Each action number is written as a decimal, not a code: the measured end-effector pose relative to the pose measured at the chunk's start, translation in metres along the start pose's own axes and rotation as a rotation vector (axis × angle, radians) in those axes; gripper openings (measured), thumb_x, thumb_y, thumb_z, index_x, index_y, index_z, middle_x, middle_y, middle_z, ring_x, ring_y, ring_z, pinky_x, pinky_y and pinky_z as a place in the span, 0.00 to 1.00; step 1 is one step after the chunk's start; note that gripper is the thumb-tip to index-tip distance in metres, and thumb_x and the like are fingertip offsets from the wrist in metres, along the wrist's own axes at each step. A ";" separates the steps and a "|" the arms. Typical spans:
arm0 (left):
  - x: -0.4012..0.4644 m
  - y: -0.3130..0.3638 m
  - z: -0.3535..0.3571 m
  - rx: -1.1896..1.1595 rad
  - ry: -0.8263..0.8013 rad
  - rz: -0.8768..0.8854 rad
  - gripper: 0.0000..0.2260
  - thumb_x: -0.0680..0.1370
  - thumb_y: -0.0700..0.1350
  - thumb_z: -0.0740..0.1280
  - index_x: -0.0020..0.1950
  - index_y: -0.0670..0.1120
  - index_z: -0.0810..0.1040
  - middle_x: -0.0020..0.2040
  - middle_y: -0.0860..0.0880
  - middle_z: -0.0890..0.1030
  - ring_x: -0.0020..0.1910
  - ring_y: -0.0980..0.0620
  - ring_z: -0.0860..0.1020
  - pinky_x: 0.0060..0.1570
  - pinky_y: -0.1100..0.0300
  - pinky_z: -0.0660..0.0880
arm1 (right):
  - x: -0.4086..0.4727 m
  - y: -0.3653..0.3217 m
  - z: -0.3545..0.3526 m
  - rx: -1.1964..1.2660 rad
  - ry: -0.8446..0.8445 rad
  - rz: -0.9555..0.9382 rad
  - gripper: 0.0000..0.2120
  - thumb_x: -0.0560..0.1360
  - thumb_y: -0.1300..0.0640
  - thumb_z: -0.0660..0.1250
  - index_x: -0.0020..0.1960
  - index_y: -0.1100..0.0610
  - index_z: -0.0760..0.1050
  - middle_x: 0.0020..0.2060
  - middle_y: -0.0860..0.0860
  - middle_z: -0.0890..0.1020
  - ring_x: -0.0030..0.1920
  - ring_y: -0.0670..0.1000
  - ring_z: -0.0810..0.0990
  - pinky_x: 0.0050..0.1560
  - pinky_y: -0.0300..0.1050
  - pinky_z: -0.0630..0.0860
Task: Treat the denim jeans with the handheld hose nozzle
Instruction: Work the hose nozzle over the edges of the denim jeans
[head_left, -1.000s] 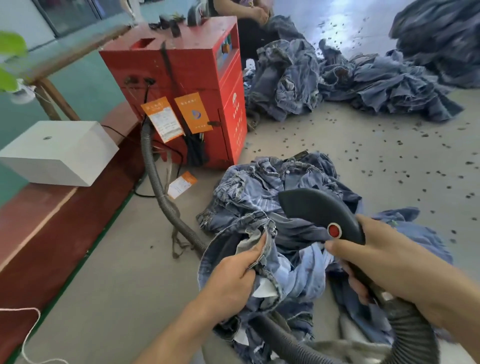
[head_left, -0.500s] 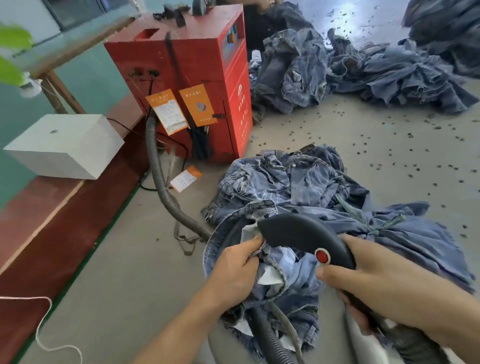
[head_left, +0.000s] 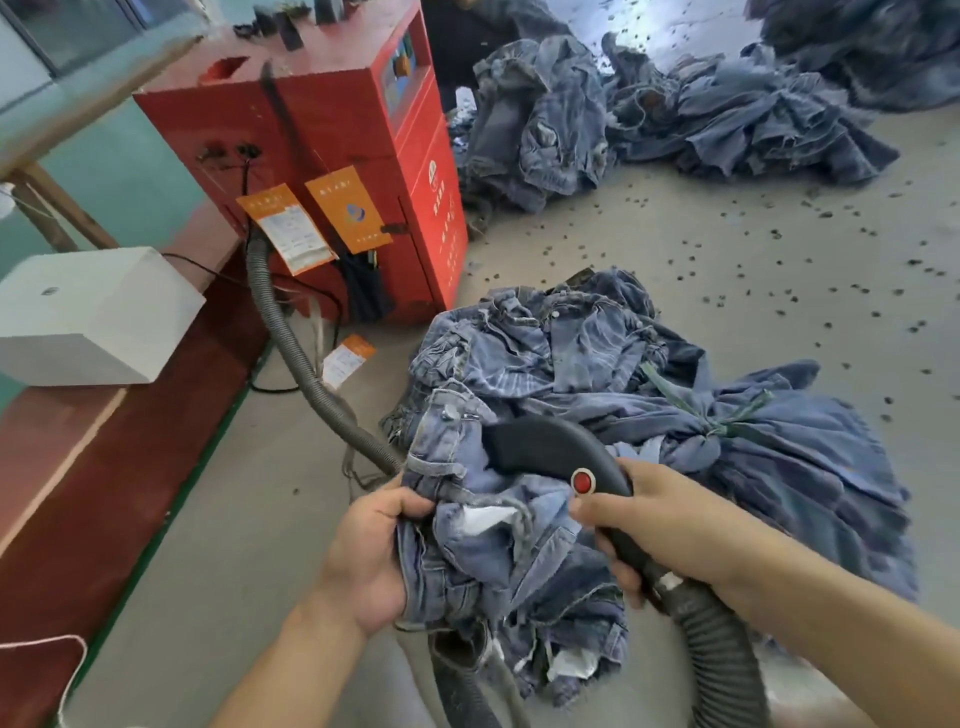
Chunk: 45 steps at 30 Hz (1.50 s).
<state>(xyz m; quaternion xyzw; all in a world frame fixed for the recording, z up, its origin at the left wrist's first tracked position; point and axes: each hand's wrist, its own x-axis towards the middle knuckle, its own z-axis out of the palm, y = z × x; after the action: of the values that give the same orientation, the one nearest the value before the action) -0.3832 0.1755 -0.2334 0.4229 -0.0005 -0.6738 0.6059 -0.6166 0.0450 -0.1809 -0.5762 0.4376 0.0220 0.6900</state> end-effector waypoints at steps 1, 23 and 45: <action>0.000 0.000 0.000 -0.014 -0.015 -0.025 0.27 0.72 0.36 0.57 0.72 0.37 0.75 0.67 0.30 0.77 0.63 0.27 0.79 0.54 0.33 0.80 | 0.006 0.002 0.000 0.030 0.064 -0.041 0.13 0.81 0.54 0.70 0.56 0.61 0.71 0.33 0.58 0.77 0.30 0.58 0.75 0.33 0.53 0.77; 0.003 -0.003 0.018 0.155 -0.032 -0.074 0.24 0.85 0.54 0.59 0.73 0.39 0.76 0.71 0.35 0.76 0.69 0.34 0.76 0.67 0.38 0.75 | -0.007 -0.024 0.004 -0.053 0.085 -0.097 0.09 0.80 0.53 0.70 0.54 0.55 0.71 0.32 0.60 0.78 0.29 0.58 0.76 0.32 0.52 0.77; 0.005 0.036 0.001 0.167 -0.020 0.017 0.31 0.85 0.63 0.51 0.71 0.40 0.78 0.71 0.36 0.77 0.69 0.35 0.77 0.61 0.39 0.79 | -0.021 -0.002 0.018 -0.094 -0.002 -0.018 0.13 0.79 0.51 0.71 0.53 0.59 0.71 0.31 0.60 0.76 0.29 0.59 0.74 0.32 0.53 0.75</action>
<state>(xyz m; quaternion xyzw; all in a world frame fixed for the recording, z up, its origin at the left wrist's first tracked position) -0.3538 0.1614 -0.2172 0.4653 -0.0663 -0.6702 0.5744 -0.6178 0.0692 -0.1676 -0.6117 0.4300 0.0369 0.6630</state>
